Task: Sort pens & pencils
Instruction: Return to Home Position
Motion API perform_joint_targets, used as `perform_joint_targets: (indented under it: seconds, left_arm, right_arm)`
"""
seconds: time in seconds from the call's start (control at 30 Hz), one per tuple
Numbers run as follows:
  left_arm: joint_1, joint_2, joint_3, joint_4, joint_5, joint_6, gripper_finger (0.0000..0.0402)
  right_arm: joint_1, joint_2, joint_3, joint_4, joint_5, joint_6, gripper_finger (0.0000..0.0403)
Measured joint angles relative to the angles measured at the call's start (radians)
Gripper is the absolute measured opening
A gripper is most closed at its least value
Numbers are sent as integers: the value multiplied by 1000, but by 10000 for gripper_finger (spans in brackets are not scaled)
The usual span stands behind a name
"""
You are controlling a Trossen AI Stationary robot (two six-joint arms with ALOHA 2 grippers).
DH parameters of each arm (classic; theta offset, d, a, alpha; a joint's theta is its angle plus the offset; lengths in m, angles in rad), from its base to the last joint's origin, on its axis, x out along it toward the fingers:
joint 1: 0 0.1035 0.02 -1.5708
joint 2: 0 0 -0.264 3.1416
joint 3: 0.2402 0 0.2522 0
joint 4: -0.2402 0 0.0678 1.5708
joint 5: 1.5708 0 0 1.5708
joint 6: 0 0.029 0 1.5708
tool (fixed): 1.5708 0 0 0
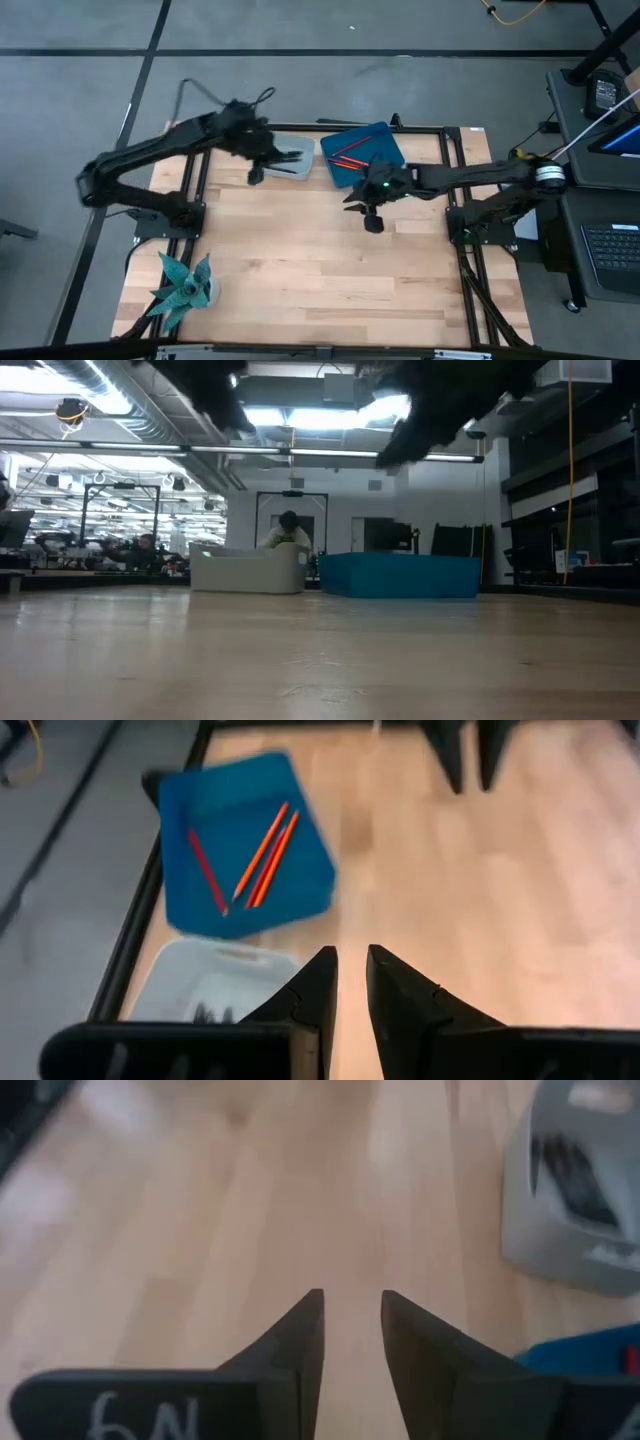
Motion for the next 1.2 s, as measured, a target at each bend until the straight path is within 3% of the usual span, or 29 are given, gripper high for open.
perform_joint_targets:
  seconds: [0.33, 0.47, 0.67, 0.8, 0.97, 1.2]
  left_arm:
    - [-146, -504, -341, 163, -1, -138, 51]
    - [-174, -704, -414, 161, -13, -186, 51]
    - [-183, -978, -470, 87, -13, -217, 51]
    - [-183, -1143, -522, 43, -20, -274, 51]
    - [-182, -1162, -566, 91, -13, -296, 51]
    - [-181, -1153, -615, 145, -45, -319, 51]
  right_arm:
    - [122, -317, 0, -141, 1, 17, 103]
    - [199, -419, -16, -129, 40, -4, 103]
    - [313, -645, -192, -65, 216, 49, 103]
    - [385, -803, -314, -29, 237, 82, 103]
    - [446, -949, -421, -1, 329, 95, 103]
    - [498, -1087, -506, 21, 349, 80, 103]
